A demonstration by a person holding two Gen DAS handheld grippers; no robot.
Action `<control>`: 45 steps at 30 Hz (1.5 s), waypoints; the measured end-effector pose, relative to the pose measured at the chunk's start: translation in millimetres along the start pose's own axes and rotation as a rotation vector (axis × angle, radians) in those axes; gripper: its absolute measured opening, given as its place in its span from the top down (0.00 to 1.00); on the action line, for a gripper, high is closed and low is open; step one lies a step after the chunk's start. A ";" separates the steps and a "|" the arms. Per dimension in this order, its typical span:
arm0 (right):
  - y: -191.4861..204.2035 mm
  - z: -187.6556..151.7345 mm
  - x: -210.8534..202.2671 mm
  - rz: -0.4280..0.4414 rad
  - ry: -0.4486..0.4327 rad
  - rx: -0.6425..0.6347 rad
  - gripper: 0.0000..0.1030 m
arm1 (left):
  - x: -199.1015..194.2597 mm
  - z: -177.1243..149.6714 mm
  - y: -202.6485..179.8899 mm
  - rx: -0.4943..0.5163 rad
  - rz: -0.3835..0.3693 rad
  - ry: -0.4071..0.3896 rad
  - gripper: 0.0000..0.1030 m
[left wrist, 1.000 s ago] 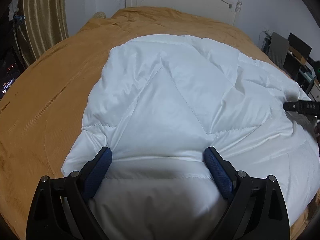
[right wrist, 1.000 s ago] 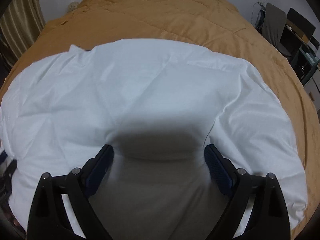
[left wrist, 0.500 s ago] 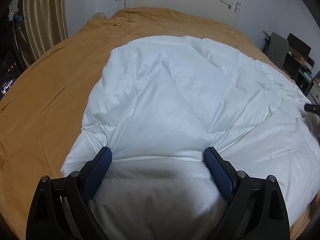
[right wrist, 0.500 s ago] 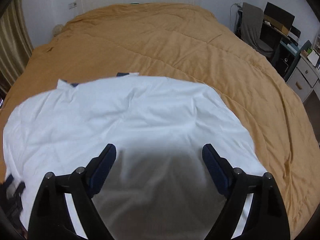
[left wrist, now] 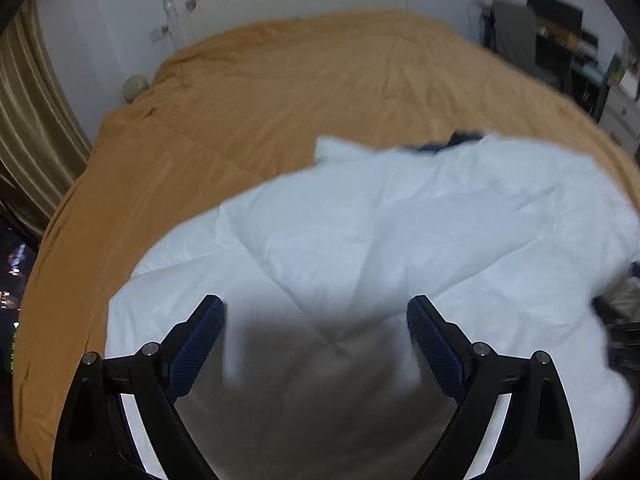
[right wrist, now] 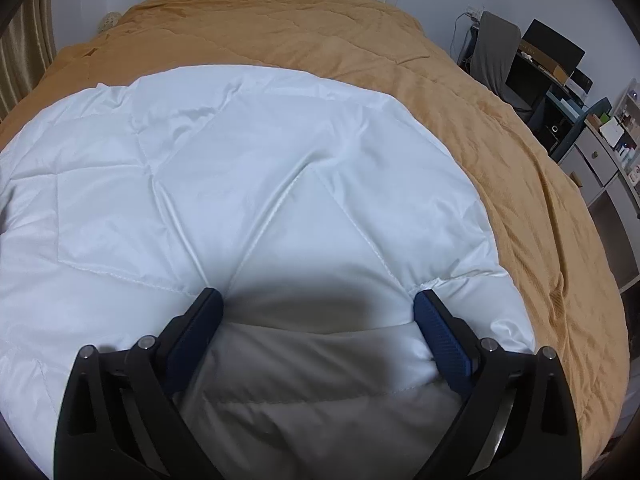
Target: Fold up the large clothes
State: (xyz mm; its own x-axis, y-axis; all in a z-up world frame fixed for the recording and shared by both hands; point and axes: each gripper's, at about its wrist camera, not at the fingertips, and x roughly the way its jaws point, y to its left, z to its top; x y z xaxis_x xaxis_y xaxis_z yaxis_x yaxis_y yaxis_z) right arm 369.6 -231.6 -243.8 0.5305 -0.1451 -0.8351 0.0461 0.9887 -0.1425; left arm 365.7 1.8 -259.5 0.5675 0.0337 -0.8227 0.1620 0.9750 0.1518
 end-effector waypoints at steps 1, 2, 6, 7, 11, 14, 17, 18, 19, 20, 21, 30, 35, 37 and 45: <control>-1.6 -0.8 0.0 0.006 0.003 -0.001 0.06 | 15.2 -1.1 9.3 -0.014 -0.020 0.028 0.07; -4.4 -1.2 -0.4 0.016 0.006 -0.002 0.06 | 21.5 -3.2 23.7 -0.064 -0.049 0.031 0.04; -21.9 -4.3 -5.6 0.023 0.003 0.008 0.06 | 23.8 -15.8 74.8 -0.153 0.089 0.003 0.04; -29.6 -5.0 -6.3 0.017 0.001 0.019 0.06 | 25.2 -20.0 87.6 -0.167 0.130 0.001 0.04; -64.3 -7.6 -7.9 -0.023 0.004 0.132 0.06 | 44.3 -47.1 150.3 -0.419 -0.005 0.070 0.01; -89.0 -3.1 -13.4 -0.059 0.005 0.268 0.06 | 53.7 -53.5 157.1 -0.466 -0.040 0.083 0.01; -65.0 19.5 -24.7 0.007 -0.018 0.233 0.06 | 53.7 -47.4 144.3 -0.405 0.027 0.072 0.01; -46.5 29.8 -30.4 -0.002 -0.039 0.195 0.05 | 52.5 -46.2 138.7 -0.386 0.049 0.069 0.01; -30.8 36.7 -33.4 -0.008 -0.050 0.170 0.05 | 49.6 -45.8 132.7 -0.376 0.061 0.066 0.01; -11.8 46.5 -34.8 0.001 -0.057 0.135 0.06 | 49.6 -45.6 131.7 -0.375 0.060 0.063 0.01; 6.9 56.4 -35.8 0.025 -0.074 0.094 0.07 | 48.3 -47.3 131.9 -0.378 0.056 0.061 0.01; 87.5 126.7 62.1 -0.029 0.106 -0.024 0.04 | 39.8 -61.0 144.7 -0.404 0.014 0.046 0.01; -6.4 139.8 60.4 -0.110 0.127 0.247 0.13 | 45.5 -57.7 146.9 -0.415 0.004 0.051 0.00; -26.8 128.4 26.5 -0.089 0.053 0.242 0.15 | 44.4 -55.8 143.2 -0.401 0.023 0.047 0.00; -24.9 -3.7 -46.2 0.041 -0.028 0.029 0.17 | 36.1 -54.6 133.2 -0.388 0.062 0.027 0.01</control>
State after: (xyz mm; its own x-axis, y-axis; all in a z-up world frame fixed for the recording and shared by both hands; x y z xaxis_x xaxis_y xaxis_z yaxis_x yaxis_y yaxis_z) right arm 340.8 -249.7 -203.6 0.5561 -0.1041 -0.8246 0.0480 0.9945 -0.0932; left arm 363.8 144.9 -298.9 0.5447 0.0960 -0.8331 -0.1921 0.9813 -0.0125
